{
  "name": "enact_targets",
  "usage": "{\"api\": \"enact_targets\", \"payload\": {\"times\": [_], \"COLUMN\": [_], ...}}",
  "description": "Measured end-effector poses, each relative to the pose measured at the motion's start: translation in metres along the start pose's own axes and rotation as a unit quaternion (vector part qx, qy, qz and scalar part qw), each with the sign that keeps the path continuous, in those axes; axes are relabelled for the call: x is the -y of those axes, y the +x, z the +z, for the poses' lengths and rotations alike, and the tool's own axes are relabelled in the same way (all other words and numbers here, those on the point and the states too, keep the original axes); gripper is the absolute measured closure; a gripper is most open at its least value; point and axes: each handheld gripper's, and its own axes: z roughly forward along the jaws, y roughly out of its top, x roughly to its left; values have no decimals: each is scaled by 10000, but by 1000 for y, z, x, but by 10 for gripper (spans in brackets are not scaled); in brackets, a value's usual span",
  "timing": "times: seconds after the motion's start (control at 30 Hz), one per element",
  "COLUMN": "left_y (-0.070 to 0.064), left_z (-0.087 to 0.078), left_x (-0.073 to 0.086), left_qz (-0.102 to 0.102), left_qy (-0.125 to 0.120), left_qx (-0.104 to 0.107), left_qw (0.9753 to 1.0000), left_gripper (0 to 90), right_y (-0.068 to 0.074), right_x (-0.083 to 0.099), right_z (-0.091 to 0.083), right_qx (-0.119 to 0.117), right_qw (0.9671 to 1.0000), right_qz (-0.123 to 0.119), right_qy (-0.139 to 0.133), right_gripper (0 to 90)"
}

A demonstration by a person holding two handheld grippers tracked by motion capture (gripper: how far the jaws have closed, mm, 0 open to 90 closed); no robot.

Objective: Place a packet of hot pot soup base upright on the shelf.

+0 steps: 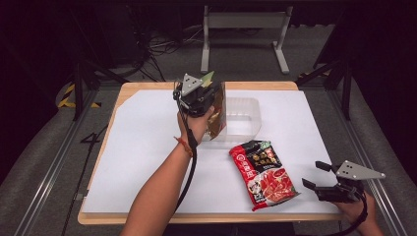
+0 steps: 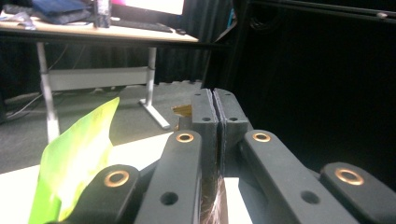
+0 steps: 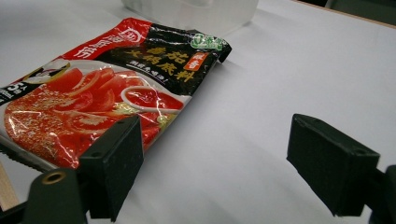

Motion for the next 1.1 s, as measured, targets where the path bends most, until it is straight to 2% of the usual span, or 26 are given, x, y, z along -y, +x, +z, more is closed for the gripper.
{"api": "enact_targets", "payload": {"times": [0.07, 0.13, 0.2, 0.27, 0.53, 0.63, 0.83, 0.9, 1.0, 1.1], "left_y": [3, 5, 6, 3, 0, 0, -4, -4, -1, -2], "left_z": [8, 15, 19, 22, 33, 34, 36, 36, 35, 33], "left_x": [0, -2, -4, -6, -9, -5, 11, 16, 20, 25], "left_qz": [-59, -21, -119, -4, -56, -217, -154, -114, -187, -91], "left_qy": [19, 23, -17, -61, -162, -177, -25, 58, 50, 58], "left_qx": [-100, -214, -216, -327, -447, -312, -166, -178, -109, -40], "left_qw": [9999, 9998, 9997, 9994, 9989, 9991, 9997, 9998, 9998, 9999], "left_gripper": [882, 882, 883, 883, 882, 881, 877, 876, 874, 872], "right_y": [0, 0, 0, 1, 0, 0, 0, 0, 0, 0], "right_x": [0, 0, 2, 2, 2, 2, 2, 2, 2, 2], "right_z": [-2, -2, -1, 0, 0, -1, -1, 0, 0, 0], "right_qx": [3, -3, 2, -7, 0, -1, 0, -1, -5, -2], "right_qw": [10000, 10000, 10000, 10000, 10000, 10000, 10000, 10000, 10000, 10000], "right_qz": [-18, 12, 16, 3, 5, -6, 7, -8, -6, -13], "right_qy": [-41, -43, 10, 28, 26, 3, 10, 15, 18, 3], "right_gripper": [191, 191, 191, 191, 193, 193, 193, 192, 192, 192]}}
